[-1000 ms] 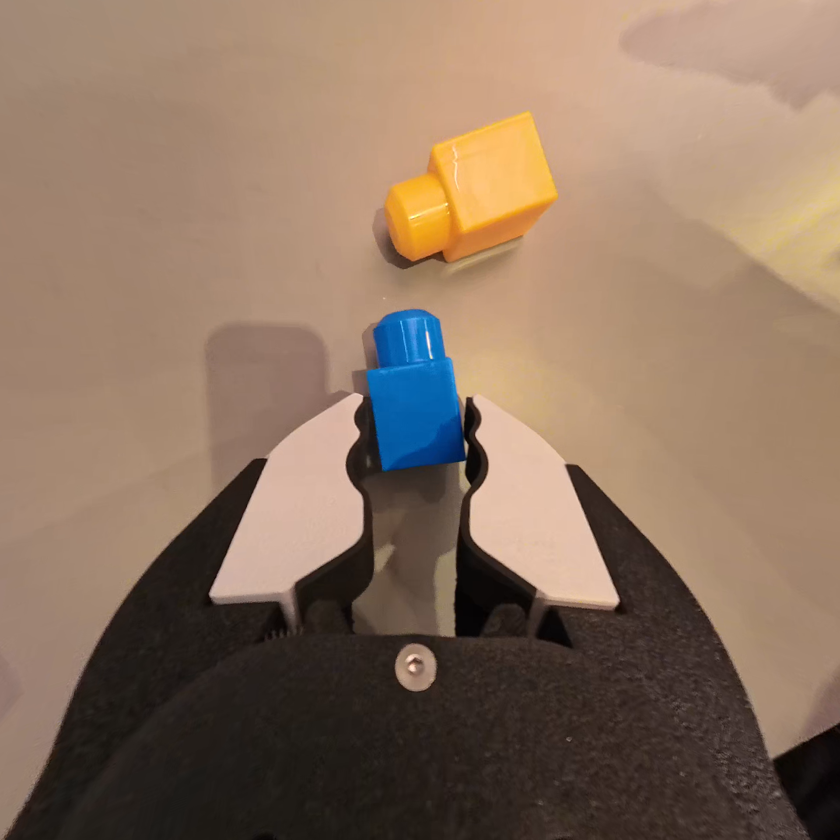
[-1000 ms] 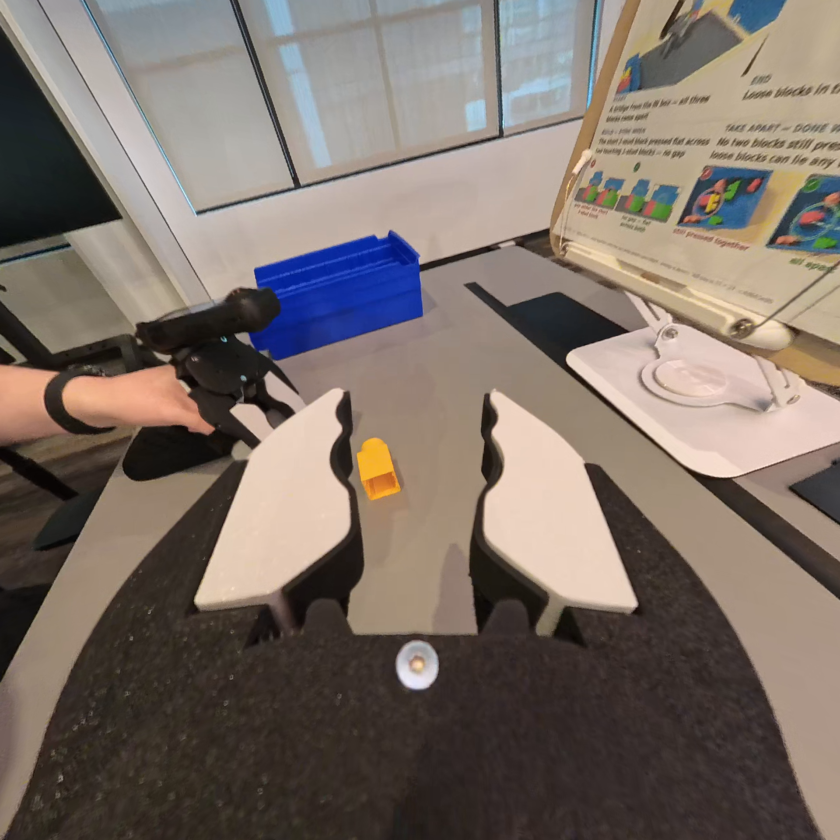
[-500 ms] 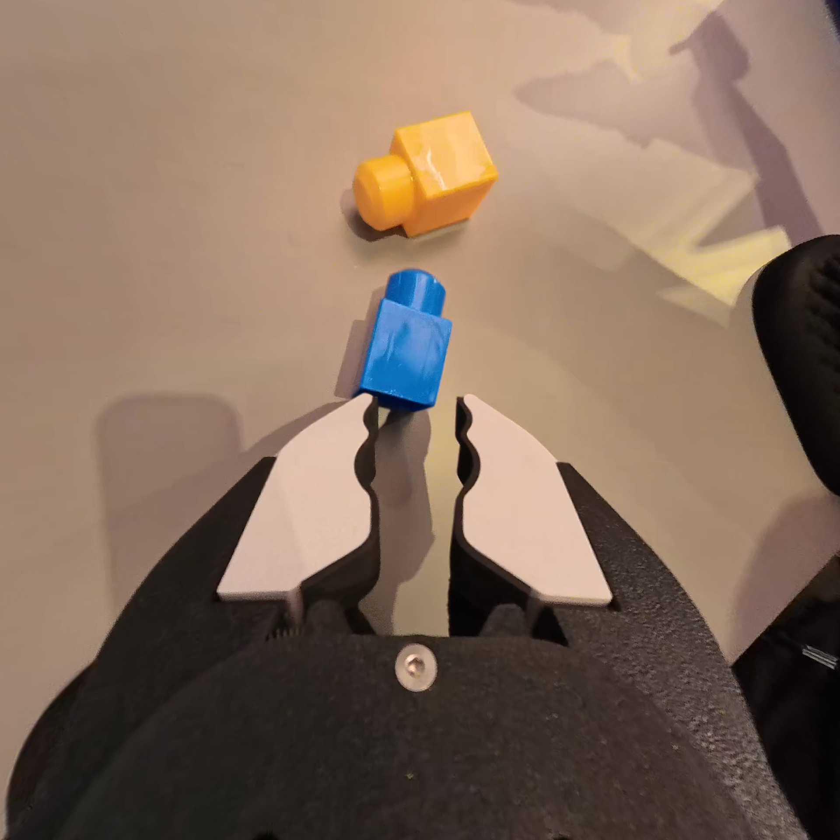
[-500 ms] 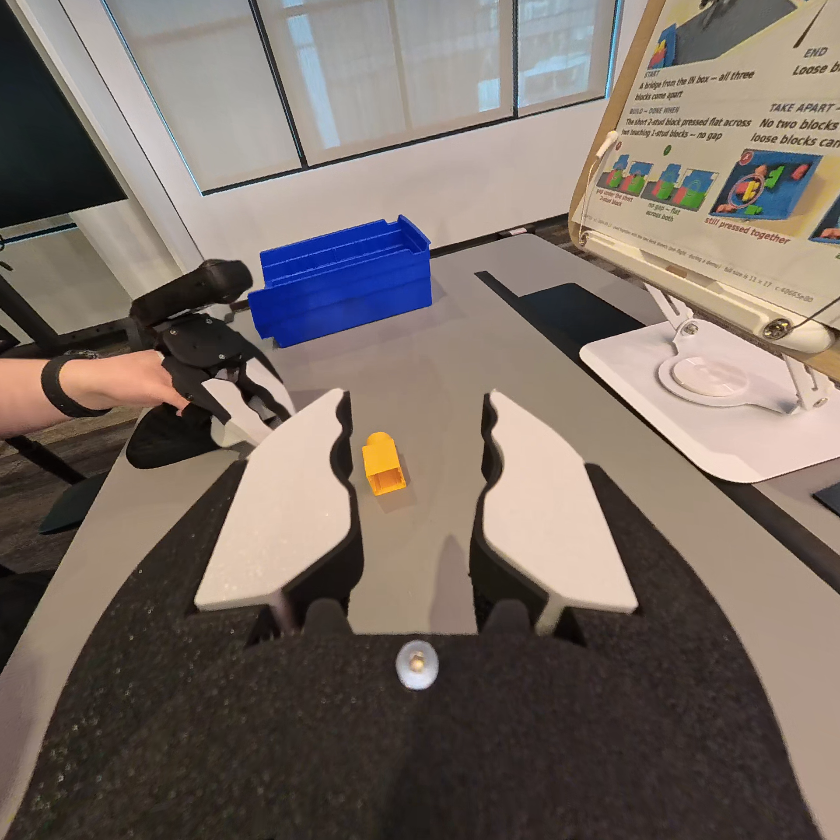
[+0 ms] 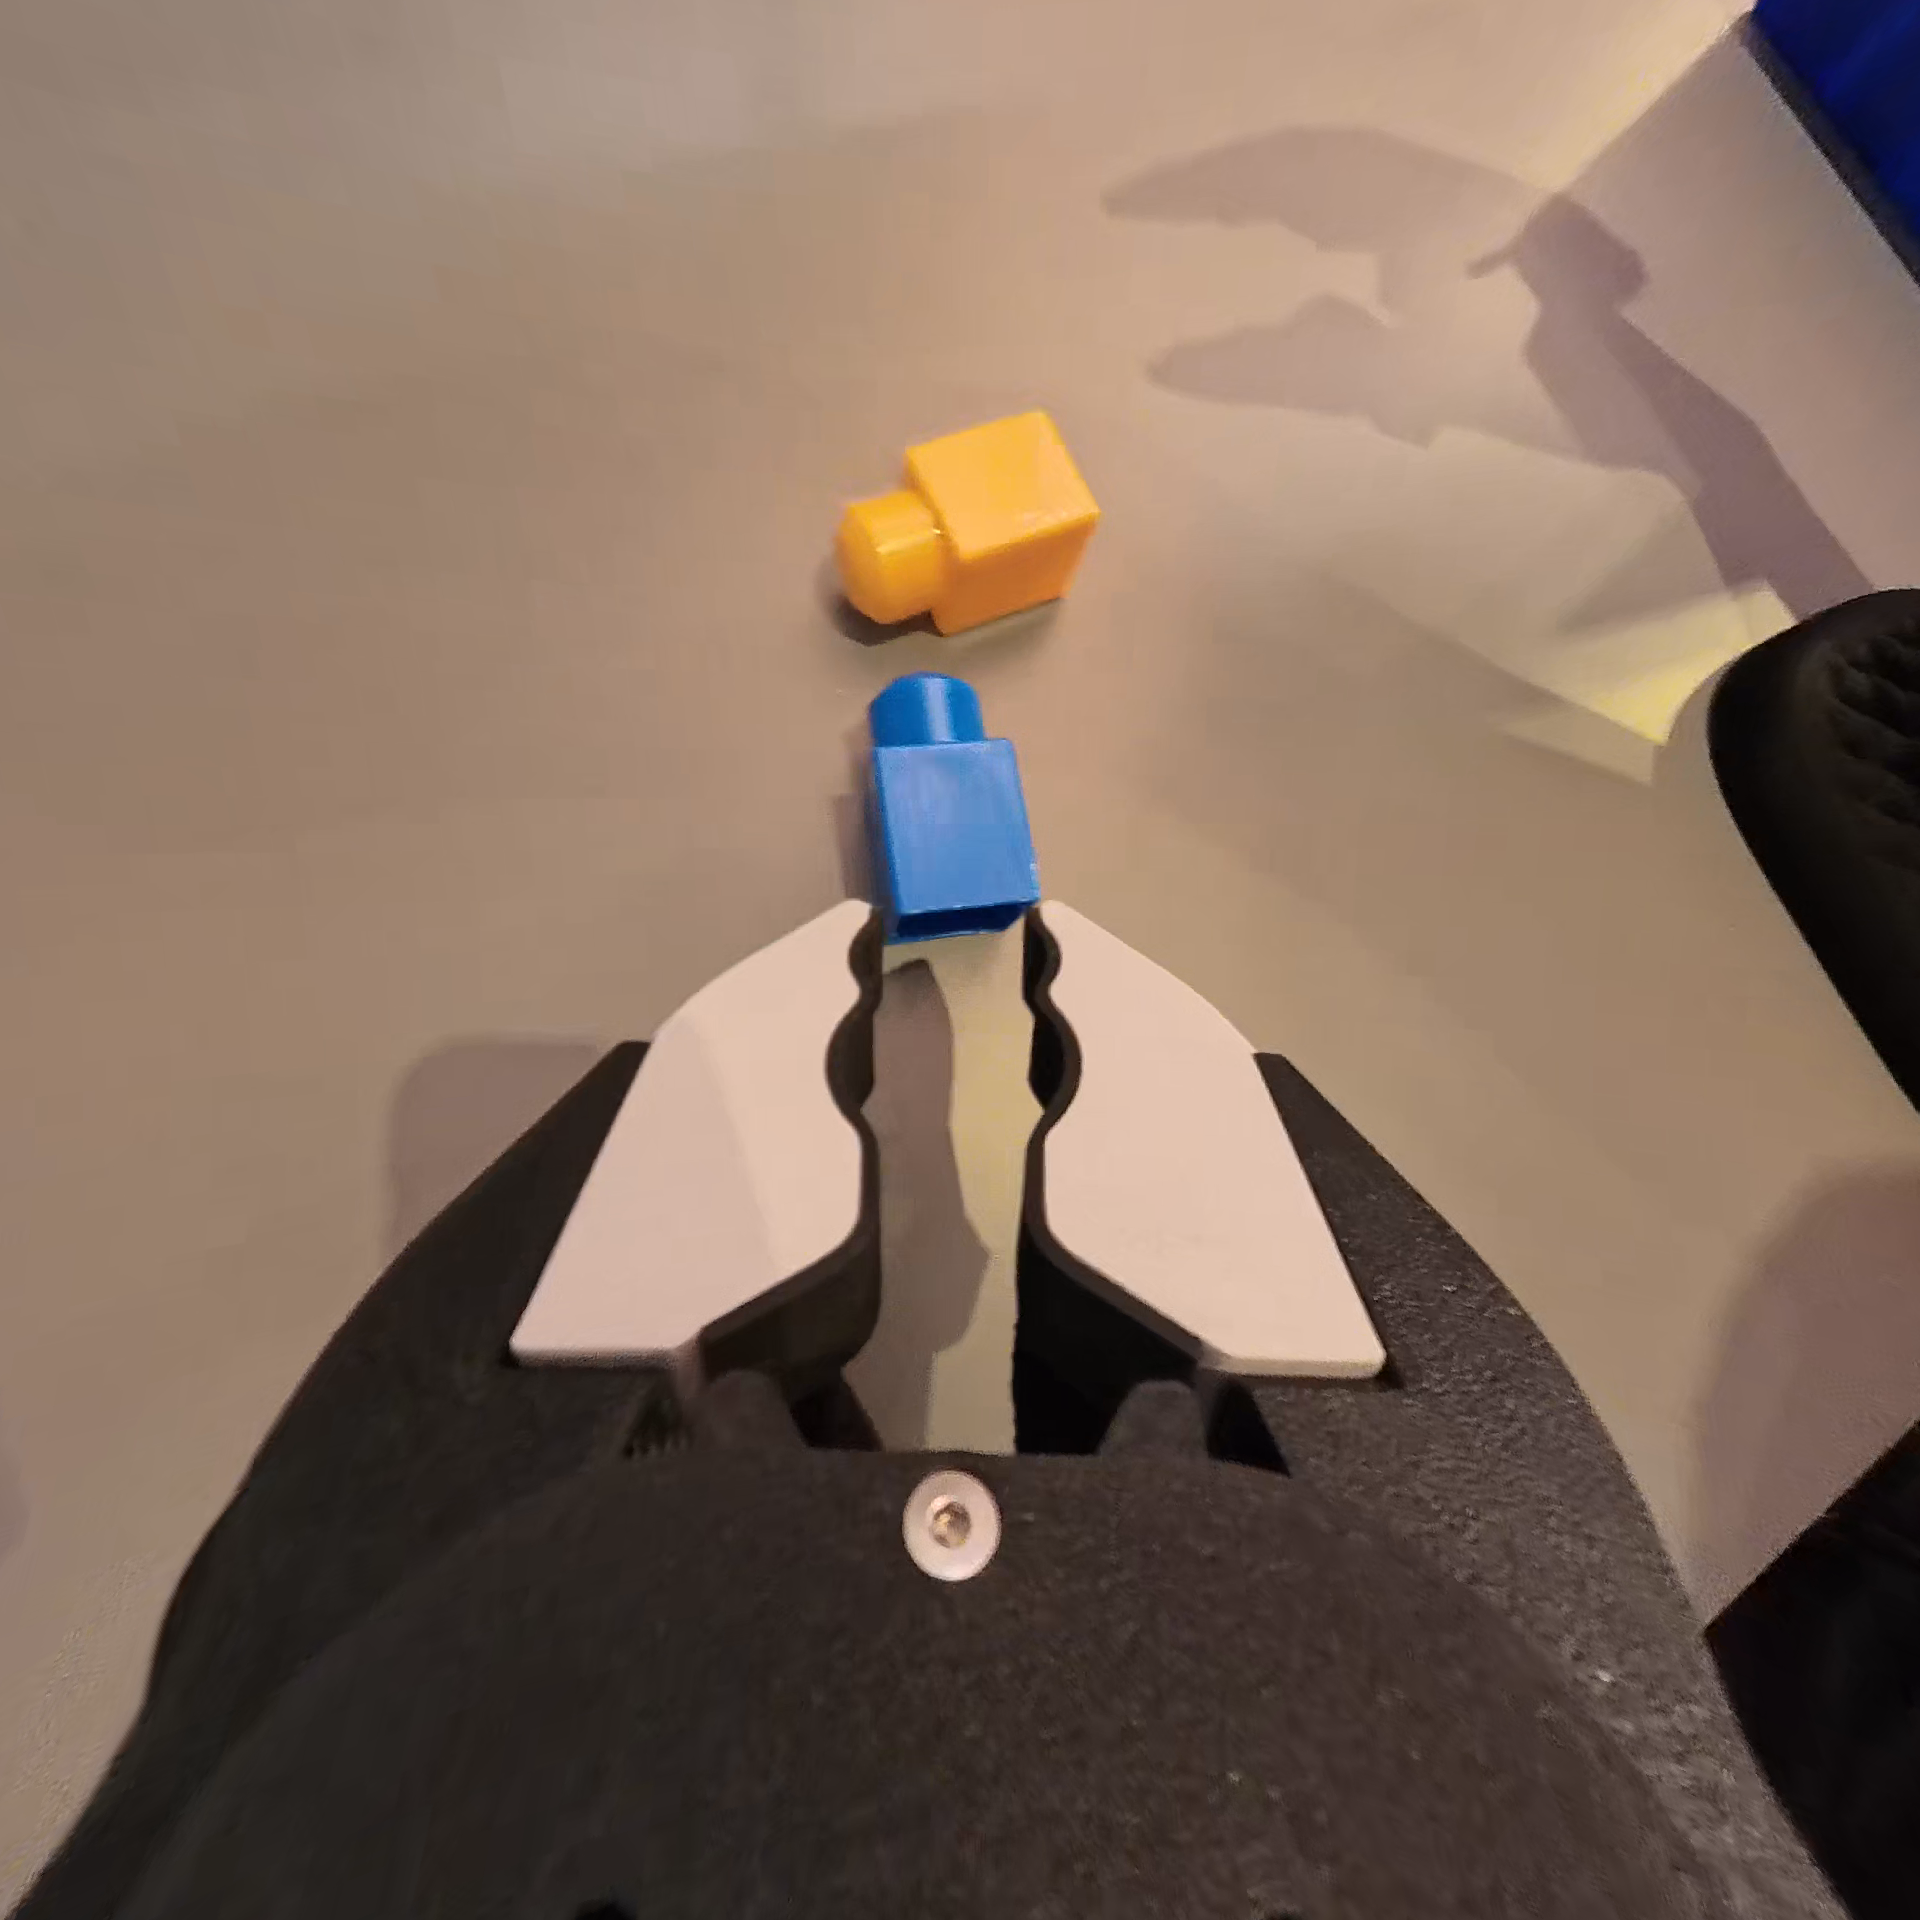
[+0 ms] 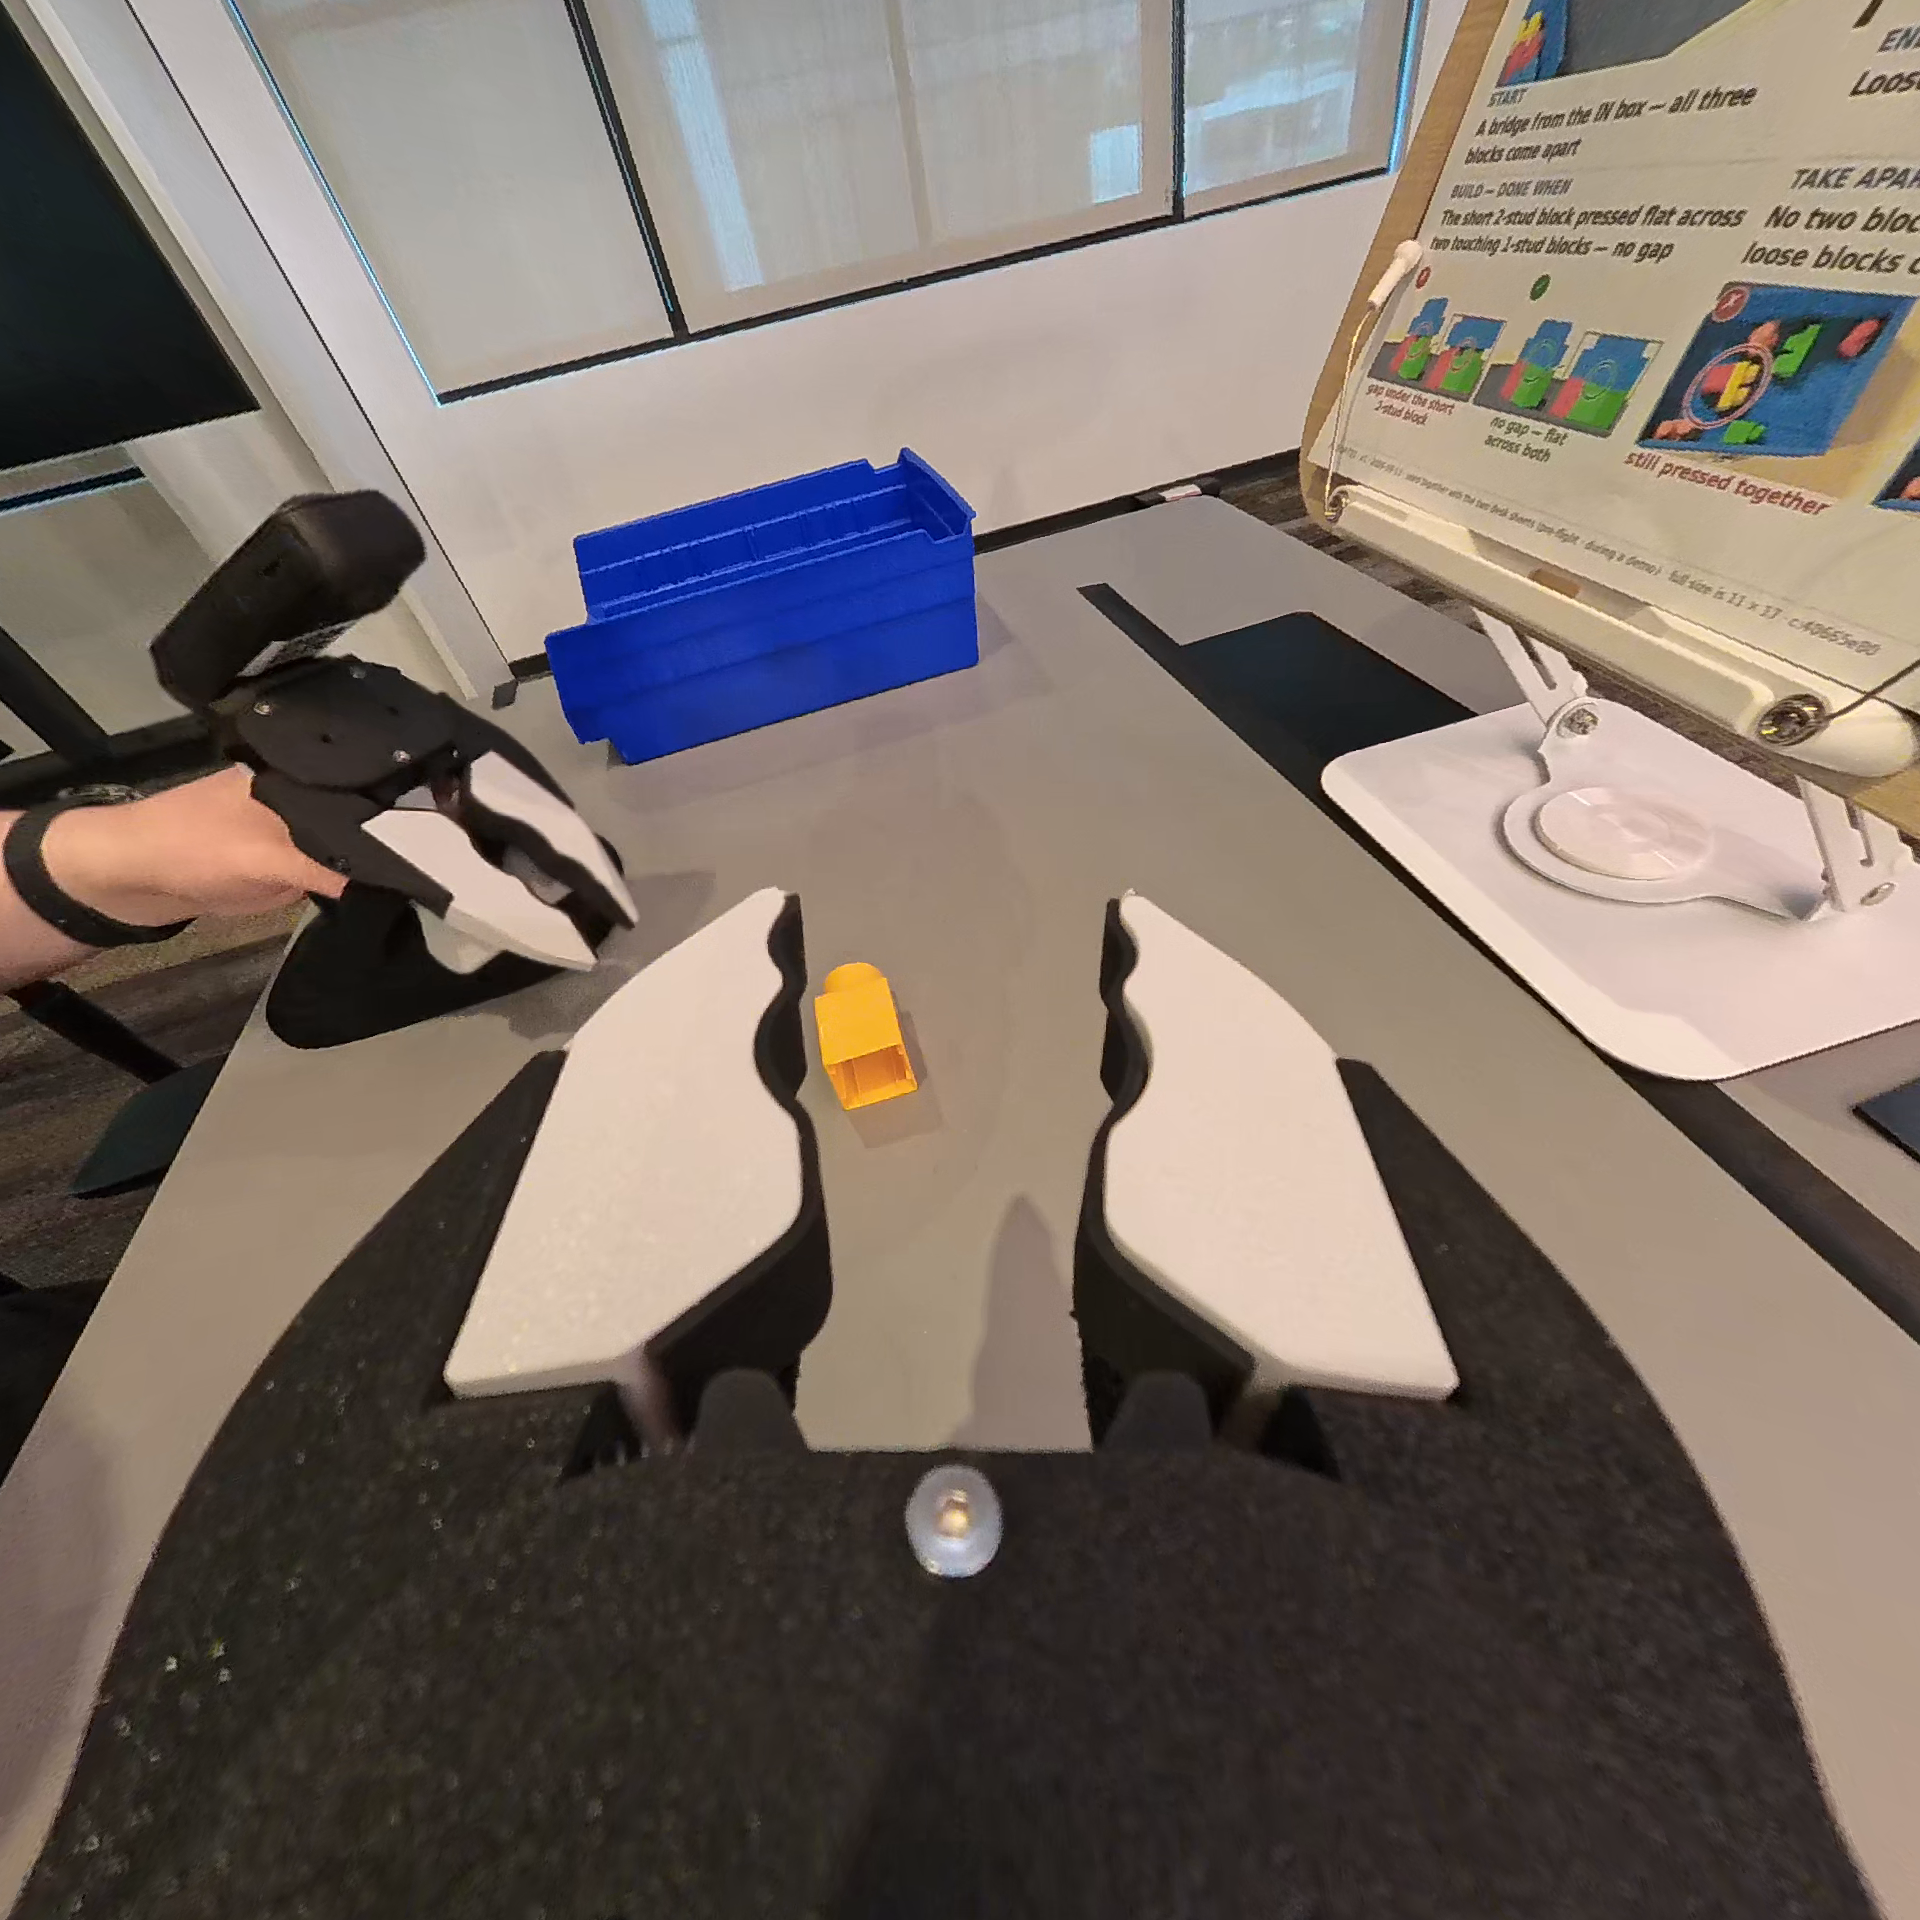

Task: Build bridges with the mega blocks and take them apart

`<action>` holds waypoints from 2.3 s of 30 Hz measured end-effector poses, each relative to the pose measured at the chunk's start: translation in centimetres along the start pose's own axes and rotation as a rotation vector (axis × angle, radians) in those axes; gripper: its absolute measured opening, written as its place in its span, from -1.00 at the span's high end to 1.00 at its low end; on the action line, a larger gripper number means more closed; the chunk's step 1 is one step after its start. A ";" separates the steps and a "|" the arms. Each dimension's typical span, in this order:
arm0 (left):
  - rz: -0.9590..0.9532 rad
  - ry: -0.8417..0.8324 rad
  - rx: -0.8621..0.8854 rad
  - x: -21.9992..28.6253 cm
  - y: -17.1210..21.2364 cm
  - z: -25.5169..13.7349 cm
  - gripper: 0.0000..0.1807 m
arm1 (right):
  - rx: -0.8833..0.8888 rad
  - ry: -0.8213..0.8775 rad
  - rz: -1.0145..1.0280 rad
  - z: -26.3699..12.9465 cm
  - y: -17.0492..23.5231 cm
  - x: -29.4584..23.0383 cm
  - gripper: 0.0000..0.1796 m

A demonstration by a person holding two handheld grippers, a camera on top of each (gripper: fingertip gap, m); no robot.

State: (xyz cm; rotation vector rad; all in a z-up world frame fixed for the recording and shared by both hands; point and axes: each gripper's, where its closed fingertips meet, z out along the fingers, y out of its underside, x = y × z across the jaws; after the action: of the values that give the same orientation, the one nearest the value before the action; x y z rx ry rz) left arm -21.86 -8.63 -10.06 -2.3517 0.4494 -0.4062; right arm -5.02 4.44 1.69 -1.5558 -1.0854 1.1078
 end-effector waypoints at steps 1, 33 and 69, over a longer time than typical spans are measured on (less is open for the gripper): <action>-0.004 0.001 -0.004 -0.3 0.0 0.1 0.68 | 0.005 -0.003 0.004 0.0 -0.1 0.0 0.40; 0.090 0.182 -0.080 4.4 1.4 6.3 0.69 | -0.048 -0.025 0.008 1.0 1.1 -0.1 0.40; 0.036 0.158 -0.004 3.0 -0.6 7.5 0.77 | -0.158 -0.035 -0.006 2.3 3.3 -0.2 0.40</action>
State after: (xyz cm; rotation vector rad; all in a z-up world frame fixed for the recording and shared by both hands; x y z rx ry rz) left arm -16.00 -5.15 -14.42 -2.3213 0.5657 -0.5772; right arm -6.76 4.03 -1.87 -1.6596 -1.2251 1.0700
